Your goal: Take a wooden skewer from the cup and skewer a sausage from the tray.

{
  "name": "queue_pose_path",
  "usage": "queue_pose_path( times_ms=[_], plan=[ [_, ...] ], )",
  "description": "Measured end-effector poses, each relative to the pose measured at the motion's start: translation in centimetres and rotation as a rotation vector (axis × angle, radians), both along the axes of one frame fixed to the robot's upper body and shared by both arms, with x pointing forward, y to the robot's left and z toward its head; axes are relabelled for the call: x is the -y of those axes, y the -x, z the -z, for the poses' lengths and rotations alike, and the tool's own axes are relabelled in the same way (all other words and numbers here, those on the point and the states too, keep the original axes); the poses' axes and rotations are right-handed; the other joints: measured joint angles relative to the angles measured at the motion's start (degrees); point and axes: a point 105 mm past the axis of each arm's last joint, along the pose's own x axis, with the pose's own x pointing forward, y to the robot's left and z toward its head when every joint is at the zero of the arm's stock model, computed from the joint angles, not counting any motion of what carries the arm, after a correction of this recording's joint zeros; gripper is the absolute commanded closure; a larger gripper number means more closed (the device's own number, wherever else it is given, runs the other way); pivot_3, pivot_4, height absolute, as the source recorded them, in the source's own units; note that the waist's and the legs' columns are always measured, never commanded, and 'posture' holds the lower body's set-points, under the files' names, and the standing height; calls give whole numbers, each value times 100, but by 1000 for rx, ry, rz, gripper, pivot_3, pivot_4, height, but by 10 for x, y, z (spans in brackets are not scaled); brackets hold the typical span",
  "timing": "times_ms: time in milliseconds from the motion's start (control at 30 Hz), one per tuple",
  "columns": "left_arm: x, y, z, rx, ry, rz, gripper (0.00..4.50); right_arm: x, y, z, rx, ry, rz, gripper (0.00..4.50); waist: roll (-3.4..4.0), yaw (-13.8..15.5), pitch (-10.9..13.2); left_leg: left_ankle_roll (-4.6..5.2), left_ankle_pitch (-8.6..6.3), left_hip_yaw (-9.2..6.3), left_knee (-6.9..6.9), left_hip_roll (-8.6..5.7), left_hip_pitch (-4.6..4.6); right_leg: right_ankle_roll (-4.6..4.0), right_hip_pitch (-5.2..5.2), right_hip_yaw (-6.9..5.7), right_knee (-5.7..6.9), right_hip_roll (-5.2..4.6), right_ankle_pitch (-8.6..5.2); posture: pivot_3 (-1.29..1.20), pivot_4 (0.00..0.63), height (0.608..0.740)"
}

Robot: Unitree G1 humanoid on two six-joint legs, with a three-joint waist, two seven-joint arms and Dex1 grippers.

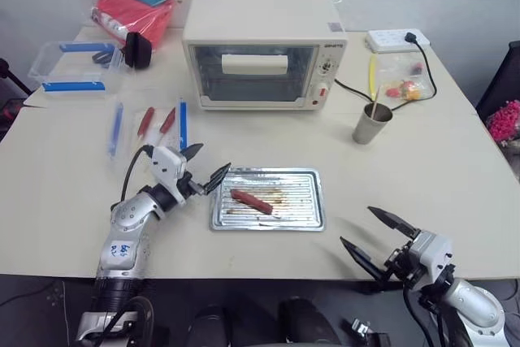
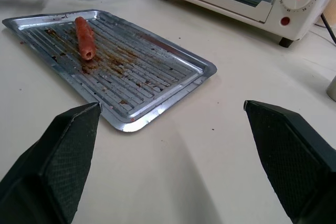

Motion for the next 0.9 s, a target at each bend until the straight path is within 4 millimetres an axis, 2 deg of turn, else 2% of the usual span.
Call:
queue_pose_path(
  times_ms=[167, 267, 333, 433, 567, 600, 700, 767, 833, 900],
  plan=[
    [-3, 3, -7, 6, 24, 19, 42, 3, -5, -5, 18, -41, 37, 0, 0, 50, 0, 0, 0, 0, 1, 0, 1, 0, 1, -2, 1, 0, 0, 0, 150, 740],
    [-5, 20, -18, 2, 25, 149, 42, 14, -10, -14, 30, -54, 74, 0, 1, 26, 0, -1, 0, 4, -1, 3, 1, -1, -2, -3, 4, 2, 0, 0, 150, 740],
    [-13, 40, -24, -35, -32, 276, 42, 33, -11, -25, 41, -27, 118, 0, 3, 17, 0, -4, 1, 0, -5, 4, 3, -5, -1, -3, 2, 1, -3, 0, 150, 740],
    [-30, 58, -31, -100, -98, 376, 42, 57, -12, -40, 66, -7, 173, 0, 3, 20, 1, -4, 1, -4, -4, 2, 4, -8, 3, -4, 1, 1, -4, 0, 150, 740],
    [-56, 70, -37, -132, -149, 386, 42, 102, -10, -55, 80, 3, 302, 0, 5, 28, 1, 4, -3, -3, -6, -1, 3, -10, 6, -5, -7, -2, -5, 0, 150, 740],
    [-58, 71, -39, -109, -153, 378, 42, 105, -10, -57, 82, 8, 306, 0, 5, 37, 1, 4, -4, -6, -6, -1, 3, -10, 7, -6, -10, -2, -5, 0, 150, 740],
    [-55, 68, -37, -88, -116, 370, 42, 103, -17, -62, 82, -17, 276, 0, 5, 32, 1, 7, -5, -4, -5, -3, 3, -8, 9, -2, -10, -4, -4, 0, 150, 740],
    [-48, 66, -35, -97, -75, 370, 42, 100, -27, -72, 74, -32, 244, 0, 6, 30, 2, 8, -5, -4, -4, -3, 0, -5, 6, 0, -7, -5, -3, 0, 150, 740],
    [-41, 64, -35, -102, -46, 382, 42, 97, -40, -88, 55, -24, 201, 0, 8, 11, 3, 8, -5, -2, -2, -1, -2, -5, 2, 3, -6, -3, -2, 0, 150, 740],
    [-32, 66, -37, -98, -21, 407, 42, 90, -64, -115, 6, 20, 133, 0, 14, -80, 6, 8, -5, 0, 0, 1, 0, -4, 0, 5, -2, -3, -2, 0, 150, 740]
  ],
)
